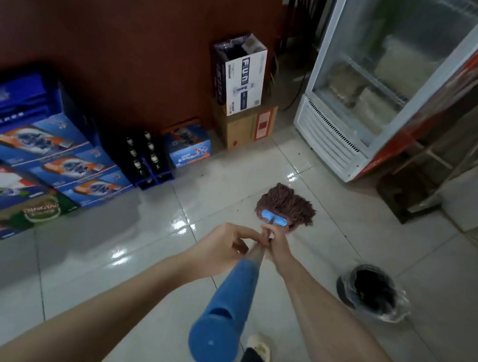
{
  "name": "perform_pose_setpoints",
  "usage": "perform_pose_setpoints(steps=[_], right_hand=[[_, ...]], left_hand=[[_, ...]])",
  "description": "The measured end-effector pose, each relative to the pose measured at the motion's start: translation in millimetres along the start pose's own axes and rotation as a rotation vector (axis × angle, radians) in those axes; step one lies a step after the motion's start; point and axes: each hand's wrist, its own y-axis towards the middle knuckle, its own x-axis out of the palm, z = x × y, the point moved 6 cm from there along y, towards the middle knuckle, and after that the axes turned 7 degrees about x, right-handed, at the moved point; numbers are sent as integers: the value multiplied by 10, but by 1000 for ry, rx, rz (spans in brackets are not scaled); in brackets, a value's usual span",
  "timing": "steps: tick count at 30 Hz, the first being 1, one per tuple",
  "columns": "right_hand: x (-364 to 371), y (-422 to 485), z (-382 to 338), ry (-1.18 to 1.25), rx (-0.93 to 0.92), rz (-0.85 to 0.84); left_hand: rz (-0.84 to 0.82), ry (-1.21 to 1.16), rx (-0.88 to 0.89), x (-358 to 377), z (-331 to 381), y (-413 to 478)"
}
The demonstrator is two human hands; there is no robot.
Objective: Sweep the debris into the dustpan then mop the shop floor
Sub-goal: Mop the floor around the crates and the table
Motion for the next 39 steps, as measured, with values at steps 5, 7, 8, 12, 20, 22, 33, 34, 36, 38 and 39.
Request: perform_pose_setpoints(steps=[5,7,8,12,20,22,33,34,36,38,39], right_hand=[[-101,177,441,1,111,-83],[-71,214,557,42,173,-87],[-54,214,618,58,206,-98],[54,221,795,121,295,-148],[357,184,1187,112,365,-210],[404,191,1297,136,374,-192],[582,42,1860,117,374,-39],[581,0,1894,108,362,-22],[588,-95,1962,102,337,0],[622,-228,2028,101,309,13],[647,-297,2057,93,297,16]], left_hand=[[-19,-185,-141,226,-175,-286],[-7,-307,-246,309,-267,-381],[4,-382,-334,356,-336,-449],[-1,-453,-492,488,-490,-685],[64,-422,-644,663,-851,-1119],[54,-401,-654,741,-953,-1177],[29,-195,-656,1281,-1314,-1480],[13,-173,-640,1342,-1303,-1518],[25,-151,-611,1415,-1293,-1608],[54,-152,-594,1439,-1292,-1762],[69,-157,-593,1440,-1294,-1849]])
